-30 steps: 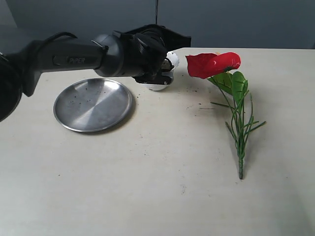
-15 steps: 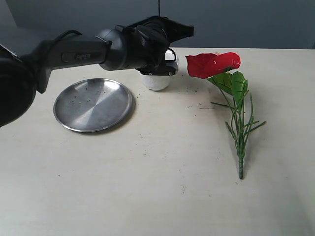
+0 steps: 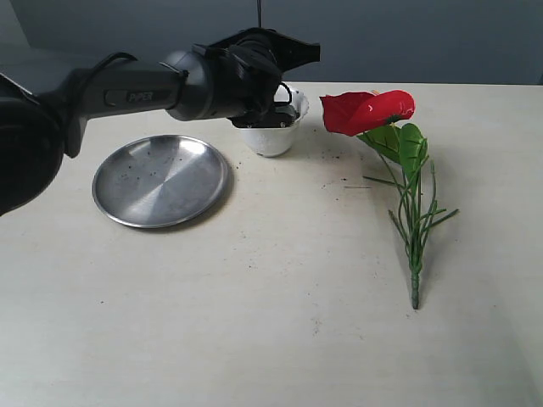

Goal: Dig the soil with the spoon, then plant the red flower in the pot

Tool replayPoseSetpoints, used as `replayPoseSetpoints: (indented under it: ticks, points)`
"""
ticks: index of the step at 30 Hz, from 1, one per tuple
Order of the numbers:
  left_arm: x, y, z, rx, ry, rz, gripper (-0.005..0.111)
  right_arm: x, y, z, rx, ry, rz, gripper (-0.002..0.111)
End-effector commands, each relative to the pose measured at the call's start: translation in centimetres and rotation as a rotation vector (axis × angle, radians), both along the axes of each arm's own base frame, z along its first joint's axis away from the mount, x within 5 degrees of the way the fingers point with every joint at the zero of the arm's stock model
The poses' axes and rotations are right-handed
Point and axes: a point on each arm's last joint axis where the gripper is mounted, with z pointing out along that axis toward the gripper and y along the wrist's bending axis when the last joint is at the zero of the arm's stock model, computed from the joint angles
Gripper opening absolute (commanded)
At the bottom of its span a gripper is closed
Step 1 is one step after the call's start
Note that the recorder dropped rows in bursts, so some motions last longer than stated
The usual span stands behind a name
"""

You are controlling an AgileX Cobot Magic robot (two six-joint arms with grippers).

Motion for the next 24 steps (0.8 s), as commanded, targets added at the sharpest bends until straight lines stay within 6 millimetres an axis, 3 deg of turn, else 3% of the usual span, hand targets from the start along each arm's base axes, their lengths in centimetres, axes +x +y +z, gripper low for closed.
replayPoseSetpoints:
  ticks: [1, 14, 24]
  points:
    - [-0.1, -0.1, 0.9, 0.004, -0.028, 0.010, 0.000, 0.0, 0.0, 0.0, -0.004, -0.012, -0.001, 0.000]
    - [-0.1, 0.0, 0.9, 0.011, -0.032, 0.018, 0.000, 0.0, 0.0, 0.0, -0.004, -0.012, -0.001, 0.000]
    - [0.7, 2.1, 1.1, 0.008, -0.038, 0.069, 0.000, 0.0, 0.0, 0.0, -0.004, -0.012, -0.001, 0.000]
